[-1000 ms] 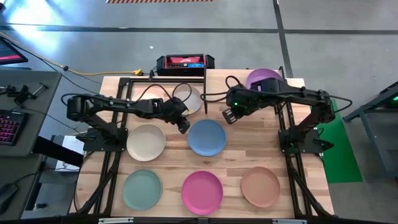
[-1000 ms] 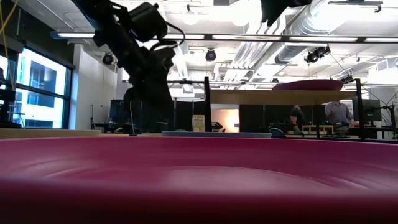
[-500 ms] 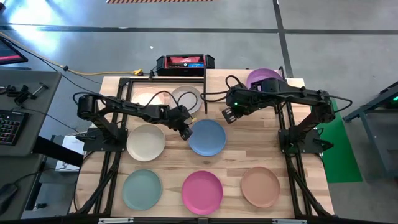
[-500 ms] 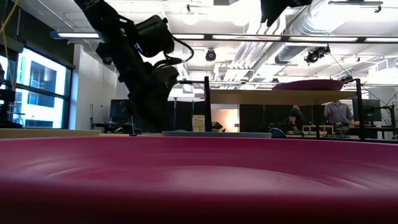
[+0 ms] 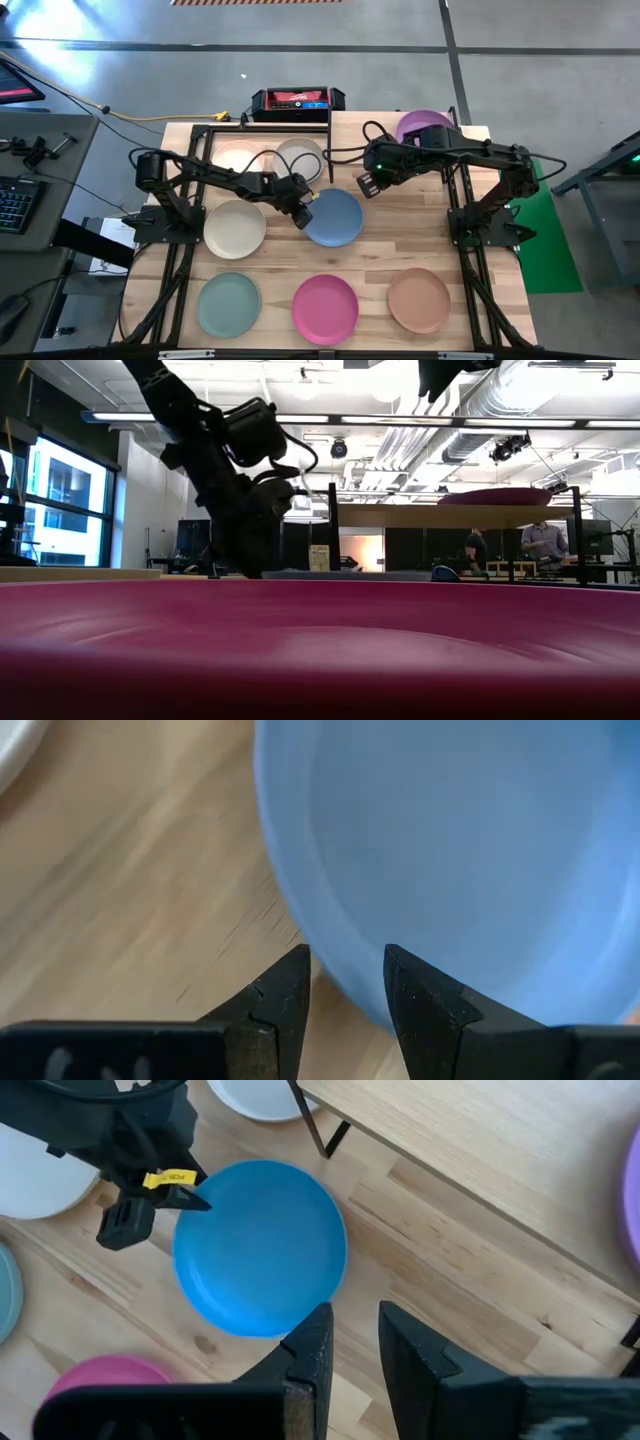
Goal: Place and stack plates onto a shelf
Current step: Stack the blue plate on top of the purple plate on the shelf
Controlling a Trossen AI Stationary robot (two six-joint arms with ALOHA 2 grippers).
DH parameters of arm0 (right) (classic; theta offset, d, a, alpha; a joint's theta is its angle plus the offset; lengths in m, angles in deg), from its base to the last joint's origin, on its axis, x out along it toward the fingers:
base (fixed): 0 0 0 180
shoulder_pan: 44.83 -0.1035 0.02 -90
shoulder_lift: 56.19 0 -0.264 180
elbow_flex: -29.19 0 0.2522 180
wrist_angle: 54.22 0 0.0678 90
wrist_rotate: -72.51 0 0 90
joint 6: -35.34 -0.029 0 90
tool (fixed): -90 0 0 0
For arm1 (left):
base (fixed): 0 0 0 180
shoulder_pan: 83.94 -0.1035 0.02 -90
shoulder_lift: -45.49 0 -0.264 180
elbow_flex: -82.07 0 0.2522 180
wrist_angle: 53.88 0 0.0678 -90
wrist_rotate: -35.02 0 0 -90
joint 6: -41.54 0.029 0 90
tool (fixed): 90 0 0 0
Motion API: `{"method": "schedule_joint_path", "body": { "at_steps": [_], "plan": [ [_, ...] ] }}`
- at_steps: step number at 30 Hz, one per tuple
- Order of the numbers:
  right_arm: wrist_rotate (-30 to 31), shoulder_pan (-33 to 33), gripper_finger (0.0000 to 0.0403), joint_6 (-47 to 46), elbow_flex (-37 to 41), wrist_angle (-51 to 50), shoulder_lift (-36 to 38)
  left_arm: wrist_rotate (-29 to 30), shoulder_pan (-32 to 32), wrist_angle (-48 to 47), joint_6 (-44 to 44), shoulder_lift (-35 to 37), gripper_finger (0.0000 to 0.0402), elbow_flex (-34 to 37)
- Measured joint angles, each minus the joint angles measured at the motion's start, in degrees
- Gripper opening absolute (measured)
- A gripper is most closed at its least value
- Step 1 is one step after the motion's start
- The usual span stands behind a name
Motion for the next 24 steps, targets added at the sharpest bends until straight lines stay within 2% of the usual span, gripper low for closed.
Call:
{"method": "schedule_joint_path", "body": {
  "at_steps": [8,19,24],
  "plan": [
    [0.46,0.0,0.0062,0.0,0.0,0.04,0.0,0.04,0.0,0.9,0.02,0.0,0.011,0.0],
    [0.53,0.0,0.0062,0.01,0.0,0.07,0.0,-0.09,0.0,0.95,0.17,0.0,0.0008,0.0],
    [0.53,0.0,0.0062,0.15,0.0,0.05,0.0,-0.05,0.0,0.86,0.22,0.02,0.0006,0.0]
  ]
}}
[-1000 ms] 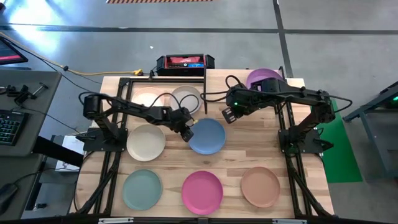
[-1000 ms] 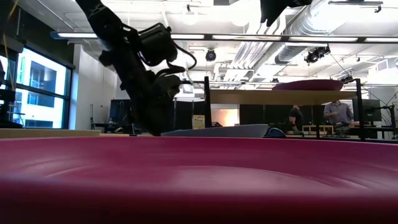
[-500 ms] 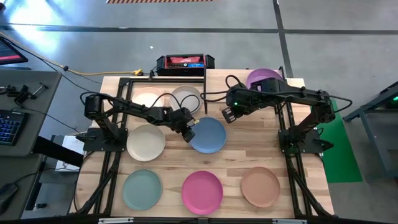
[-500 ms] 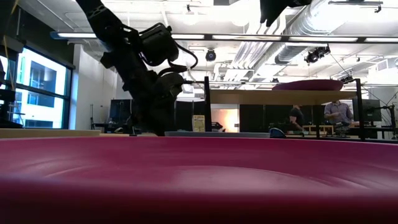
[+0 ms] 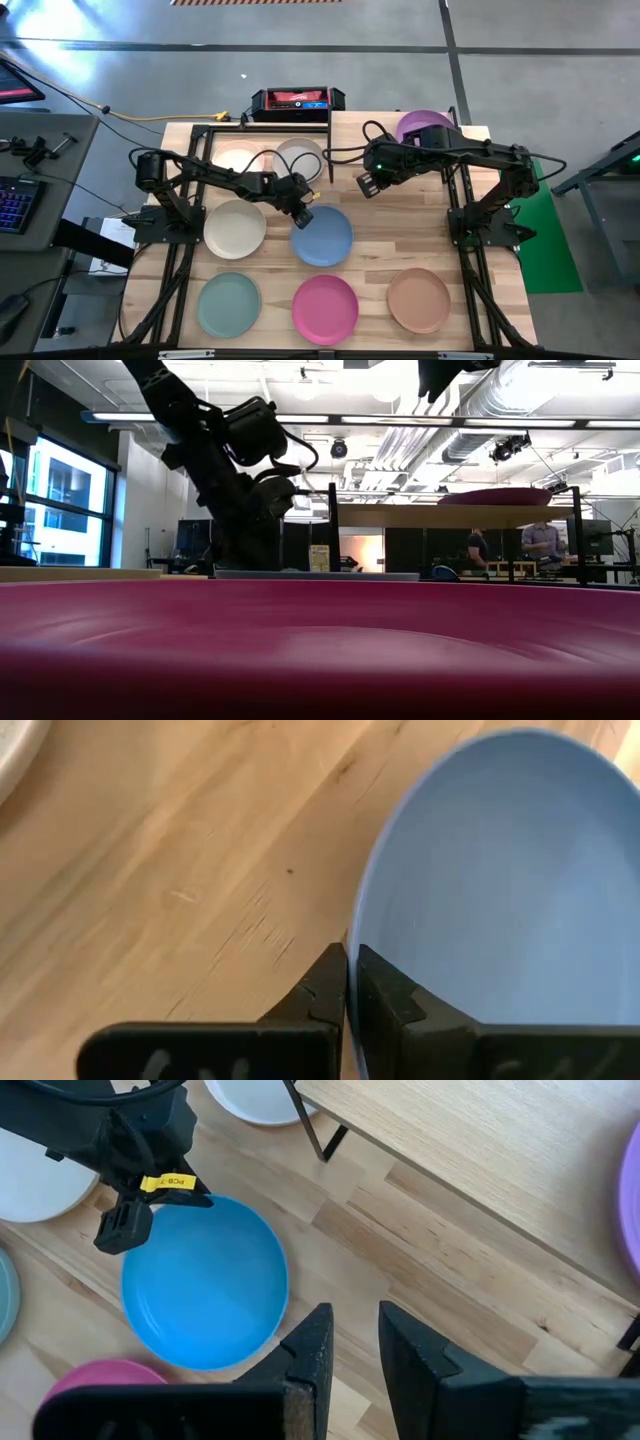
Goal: Place and stack plates onto a shelf
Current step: Stack the blue plate on top of the purple plate on the shelf
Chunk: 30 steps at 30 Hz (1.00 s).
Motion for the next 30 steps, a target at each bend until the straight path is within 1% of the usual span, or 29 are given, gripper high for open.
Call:
{"method": "schedule_joint_path", "body": {
  "at_steps": [7,12,22,28,30],
  "plan": [
    [0.0,0.0,0.0062,0.03,0.0,0.0,0.0,-0.75,0.02,0.02,1.05,0.0,0.0002,0.0],
    [0.02,0.0,0.0062,0.18,0.0,0.02,0.0,-1.7,0.09,-0.1,1.33,1.95,0.0001,0.0],
    [-0.02,0.0,0.0062,2.45,0.0,0.02,0.0,-1.42,0.09,-1.75,1.95,11.82,0.0001,0.0],
    [-0.07,0.0,0.0062,4.71,0.01,0.02,0.0,0.78,0.08,-4.28,1.96,18.14,0.0001,0.0],
    [-0.07,0.02,0.0065,5.37,0.02,0.15,0.0,1.63,0.0,-6.56,2.55,20.04,0.0001,0.0]
  ]
}}
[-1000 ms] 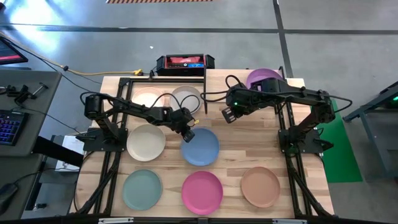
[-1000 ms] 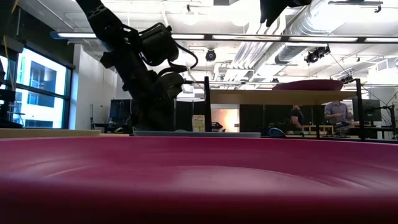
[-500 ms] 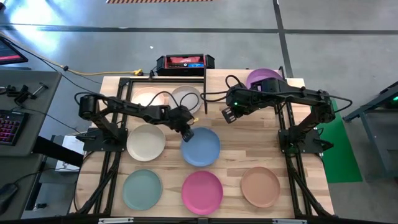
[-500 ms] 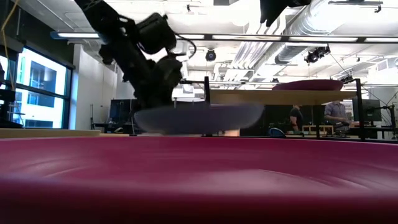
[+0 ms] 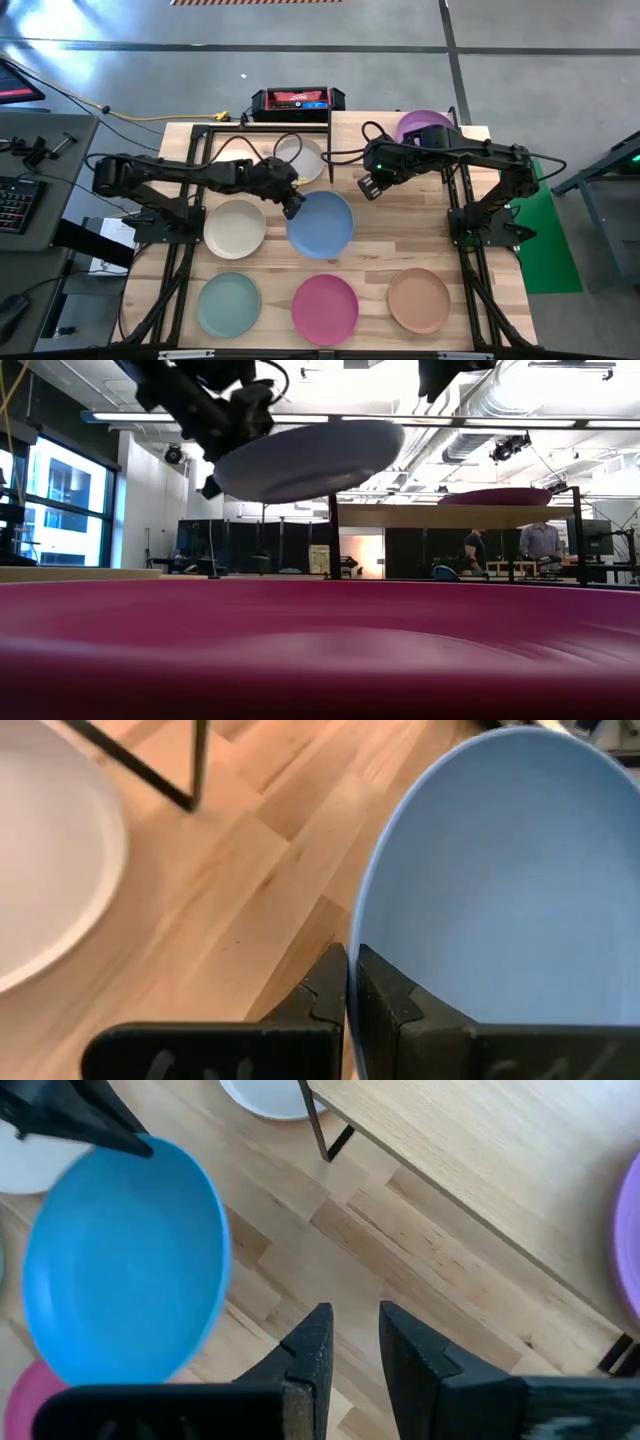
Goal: Place and stack plates onto a shelf
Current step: Stack the blue plate on top of the purple plate on the shelf
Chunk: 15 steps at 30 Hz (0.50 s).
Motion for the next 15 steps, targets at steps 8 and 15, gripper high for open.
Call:
{"method": "schedule_joint_path", "body": {
  "at_steps": [8,15],
  "plan": [
    [1.19,0.15,0.0109,1.79,0.0,4.76,-0.02,1.52,0.0,-4.72,0.86,5.75,0.0,0.0],
    [0.45,0.4,0.0118,4.55,0.0,13.95,-0.02,3.9,-0.04,-14.35,4.94,7.17,0.0,-4.97]
  ]
}}
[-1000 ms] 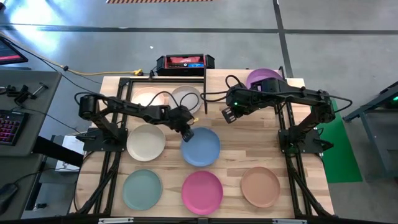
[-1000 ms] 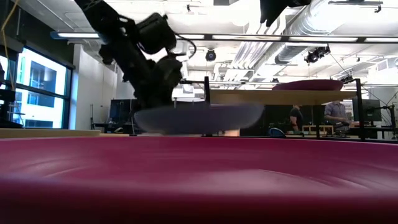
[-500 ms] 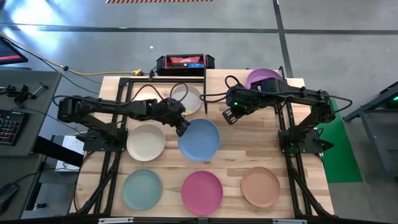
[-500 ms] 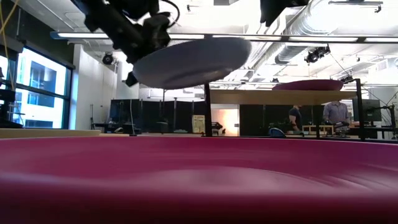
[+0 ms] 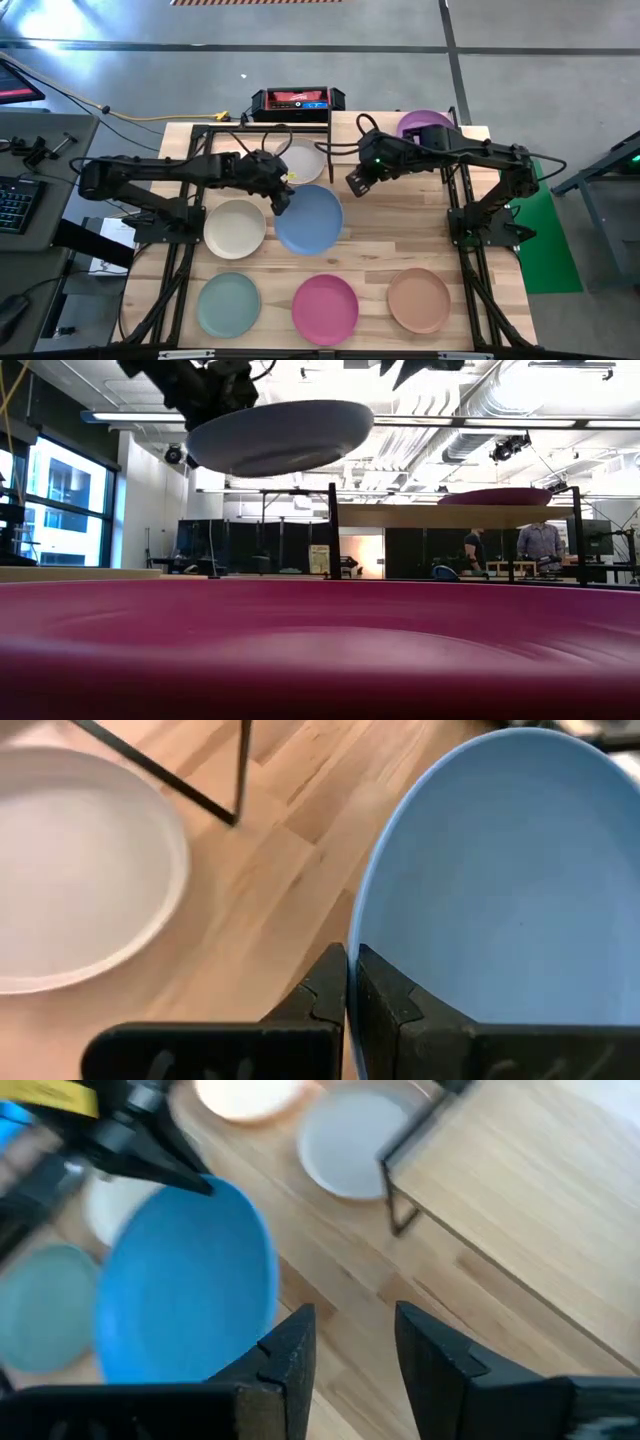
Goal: Place and stack plates onto a shelf
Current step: Stack the blue plate on top of the purple plate on the shelf
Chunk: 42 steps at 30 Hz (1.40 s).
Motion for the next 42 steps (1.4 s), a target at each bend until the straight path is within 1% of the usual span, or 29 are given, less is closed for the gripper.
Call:
{"method": "schedule_joint_path", "body": {
  "at_steps": [4,9,16,24,31,42],
  "plan": [
    [-0.3,1.16,0.0118,1.81,0.0,3.44,0.0,1.51,-0.02,-1.88,2.32,0.02,0.0,-2.88],
    [-0.08,2.56,0.0118,3.04,0.0,3.32,-1.11,2.21,-0.39,-4.78,3.32,0.0,0.0,-5.93],
    [-1.74,2.83,0.0118,3.07,0.0,3.83,-4.38,4.73,-0.39,-10.56,5.52,0.02,0.0,-9.09],
    [-3.19,1.25,0.0117,3.06,0.0,6.9,-7.95,5.16,-0.39,-11.63,5.97,-0.14,0.0,-9.5],
    [-3.44,-0.35,0.0117,2.52,0.0,7.56,-10.55,5.33,-0.39,-11.67,6.38,-0.31,0.0,-9.48],
    [-3.42,-1.75,0.0117,0.45,0.0,7.61,-11.72,5.87,-0.39,-11.6,6.9,-0.31,0.0,-9.46]
  ]
}}
